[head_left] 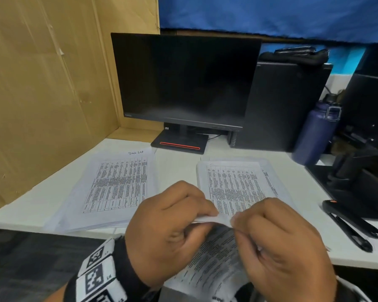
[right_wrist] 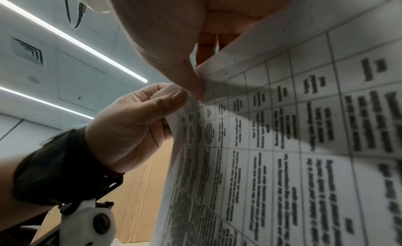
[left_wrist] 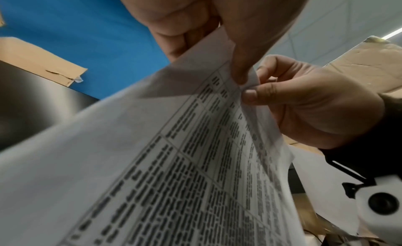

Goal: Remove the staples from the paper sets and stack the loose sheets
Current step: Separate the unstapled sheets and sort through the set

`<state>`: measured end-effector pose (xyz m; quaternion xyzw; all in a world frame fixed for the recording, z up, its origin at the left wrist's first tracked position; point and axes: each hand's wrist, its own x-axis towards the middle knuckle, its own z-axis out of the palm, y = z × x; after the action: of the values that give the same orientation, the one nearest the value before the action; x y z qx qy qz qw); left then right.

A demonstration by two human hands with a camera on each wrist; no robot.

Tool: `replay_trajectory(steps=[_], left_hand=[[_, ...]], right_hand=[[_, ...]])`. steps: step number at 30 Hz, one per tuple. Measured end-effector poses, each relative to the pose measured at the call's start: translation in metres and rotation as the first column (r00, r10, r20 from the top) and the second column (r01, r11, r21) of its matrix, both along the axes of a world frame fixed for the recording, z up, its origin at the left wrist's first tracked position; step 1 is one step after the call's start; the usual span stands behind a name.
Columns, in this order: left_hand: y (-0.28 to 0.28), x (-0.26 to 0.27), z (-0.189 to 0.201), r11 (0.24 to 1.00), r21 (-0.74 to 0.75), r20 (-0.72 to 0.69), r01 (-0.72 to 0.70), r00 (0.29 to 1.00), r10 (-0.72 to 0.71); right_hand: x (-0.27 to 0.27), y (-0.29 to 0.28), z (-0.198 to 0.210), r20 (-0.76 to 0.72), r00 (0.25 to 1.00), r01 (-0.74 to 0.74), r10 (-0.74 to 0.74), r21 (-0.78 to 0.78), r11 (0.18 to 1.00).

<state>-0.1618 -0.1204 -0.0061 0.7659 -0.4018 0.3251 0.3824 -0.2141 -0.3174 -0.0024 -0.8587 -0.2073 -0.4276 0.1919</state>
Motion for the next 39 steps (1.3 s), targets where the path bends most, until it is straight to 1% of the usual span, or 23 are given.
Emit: replay_trajectory(steps=[2,4,6,8,10,12,13,14,16,18,20,22,24,28,30,32,34,35,37,39], left_hand=[[0.0,0.0,-0.002,1.0,-0.003,-0.001,0.009,1.0,-0.009],[0.0,0.001,-0.003,1.0,0.01,0.001,0.019,1.0,-0.019],[0.001,0.003,-0.004,0.999,0.044,0.008,0.032,0.999,-0.032],[0.002,0.005,-0.006,0.995,0.099,0.026,0.031,0.999,-0.034],[0.004,0.006,-0.008,0.988,0.151,0.052,0.019,0.998,-0.027],[0.005,0.007,-0.01,0.979,0.202,0.073,0.018,0.997,-0.034],[0.005,0.007,-0.012,0.974,0.225,0.082,0.022,0.996,-0.042],[0.005,0.007,-0.013,0.969,0.247,0.09,0.03,0.994,-0.053],[0.005,0.007,-0.015,0.952,0.305,0.11,0.04,0.991,-0.076],[0.003,0.007,-0.019,0.928,0.37,0.131,0.036,0.987,-0.09],[0.001,0.005,-0.021,0.911,0.41,0.132,0.04,0.986,-0.102],[0.0,0.005,-0.024,0.9,0.433,0.122,0.055,0.985,-0.119],[-0.002,0.004,-0.025,0.894,0.444,0.104,0.065,0.987,-0.124],[-0.002,0.003,-0.025,0.892,0.448,0.053,0.066,0.994,-0.1],[0.0,0.005,-0.023,0.907,0.415,0.019,0.076,0.996,-0.092],[0.002,0.007,-0.019,0.912,0.401,-0.007,0.082,0.996,-0.086],[0.004,0.007,-0.015,0.919,0.385,-0.052,0.089,0.996,-0.075],[0.005,0.008,-0.013,0.924,0.368,-0.087,0.101,0.993,-0.074],[0.007,0.008,-0.01,0.933,0.33,-0.164,0.144,0.982,-0.094],[0.007,0.008,-0.009,0.933,0.305,-0.218,0.19,0.968,-0.126]], right_hand=[[0.0,0.001,-0.002,-0.019,1.0,0.006,-0.007,-0.014,1.0],[0.001,0.001,-0.002,-0.068,0.998,-0.007,0.006,-0.016,1.0],[0.002,-0.001,0.0,-0.161,0.984,-0.079,0.081,0.017,0.997],[0.001,-0.002,0.004,-0.291,0.94,-0.153,0.176,0.099,0.983],[0.0,-0.003,0.008,-0.428,0.863,-0.173,0.268,0.249,0.953],[0.003,-0.005,0.01,-0.549,0.75,-0.145,0.369,0.408,0.901],[0.005,-0.006,0.011,-0.591,0.698,-0.13,0.404,0.45,0.883],[0.006,-0.008,0.012,-0.63,0.645,-0.126,0.433,0.471,0.873],[0.009,-0.011,0.011,-0.707,0.555,-0.123,0.439,0.452,0.883],[0.011,-0.013,0.007,-0.778,0.494,-0.102,0.389,0.393,0.914],[0.012,-0.013,0.005,-0.817,0.446,-0.088,0.367,0.368,0.926],[0.014,-0.014,0.003,-0.841,0.414,-0.076,0.348,0.349,0.934],[0.016,-0.016,-0.001,-0.853,0.401,-0.079,0.333,0.33,0.941],[0.017,-0.017,-0.008,-0.867,0.429,-0.101,0.256,0.235,0.967],[0.016,-0.014,-0.013,-0.861,0.433,-0.098,0.267,0.249,0.964],[0.016,-0.011,-0.017,-0.852,0.405,-0.085,0.331,0.325,0.942],[0.018,-0.009,-0.018,-0.825,0.365,-0.057,0.431,0.443,0.895],[0.02,-0.009,-0.018,-0.798,0.35,-0.031,0.491,0.514,0.857],[0.021,-0.009,-0.014,-0.733,0.291,0.034,0.615,0.65,0.759],[0.022,-0.008,-0.011,-0.677,0.229,0.071,0.7,0.728,0.682]])
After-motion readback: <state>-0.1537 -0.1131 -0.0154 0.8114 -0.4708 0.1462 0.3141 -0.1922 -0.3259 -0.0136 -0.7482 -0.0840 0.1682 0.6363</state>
